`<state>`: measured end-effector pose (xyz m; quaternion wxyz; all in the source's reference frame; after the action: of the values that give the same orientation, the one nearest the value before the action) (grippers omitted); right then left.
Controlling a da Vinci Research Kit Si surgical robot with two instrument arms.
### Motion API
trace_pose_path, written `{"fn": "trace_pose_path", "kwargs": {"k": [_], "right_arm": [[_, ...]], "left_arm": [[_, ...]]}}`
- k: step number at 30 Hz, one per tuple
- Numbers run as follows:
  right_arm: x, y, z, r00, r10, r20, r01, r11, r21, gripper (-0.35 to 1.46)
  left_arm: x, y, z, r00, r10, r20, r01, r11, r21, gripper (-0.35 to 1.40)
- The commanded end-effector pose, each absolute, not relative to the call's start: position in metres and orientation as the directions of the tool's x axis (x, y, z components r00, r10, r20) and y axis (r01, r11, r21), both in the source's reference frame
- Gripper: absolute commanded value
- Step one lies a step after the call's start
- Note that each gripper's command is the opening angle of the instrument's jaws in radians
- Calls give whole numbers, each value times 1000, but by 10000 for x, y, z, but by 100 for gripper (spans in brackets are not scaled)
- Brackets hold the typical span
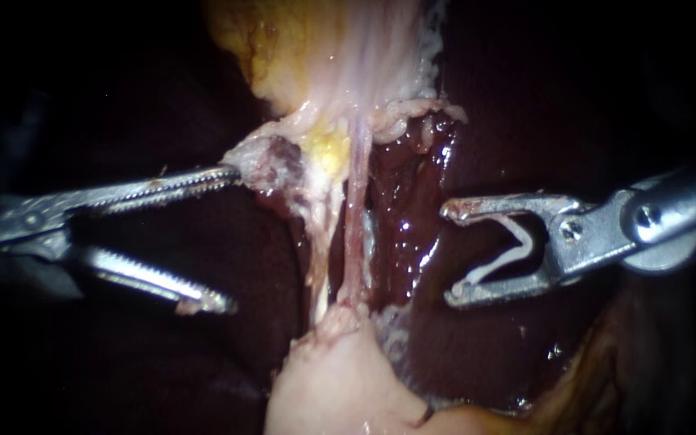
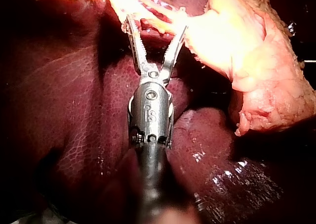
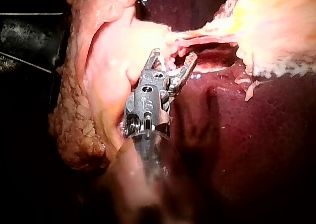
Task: Grabbing gallbladder
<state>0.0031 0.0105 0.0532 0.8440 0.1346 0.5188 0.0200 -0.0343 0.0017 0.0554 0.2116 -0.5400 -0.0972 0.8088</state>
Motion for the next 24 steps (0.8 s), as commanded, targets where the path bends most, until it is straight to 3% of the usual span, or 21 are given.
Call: {"fn": "trace_pose_path", "kwargs": {"k": [1, 6, 13, 24], "right_arm": [[31, 105, 532, 461, 173, -870, 106, 963, 248, 50], [31, 105, 532, 461, 173, -870, 106, 963, 248, 50], [31, 105, 531, 461, 173, -871, 107, 963, 248, 50], [31, 105, 531, 461, 173, -871, 106, 963, 248, 50]], "left_arm": [[-341, 19, 552, -327, 448, -832, -240, -891, -386, 83], [-330, 31, 536, -328, 458, -826, -260, -885, -387, 86], [-320, 54, 515, -332, 479, -812, -324, -867, -379, 78], [-350, 77, 556, -311, 591, -744, -416, -789, -452, 47]]}}
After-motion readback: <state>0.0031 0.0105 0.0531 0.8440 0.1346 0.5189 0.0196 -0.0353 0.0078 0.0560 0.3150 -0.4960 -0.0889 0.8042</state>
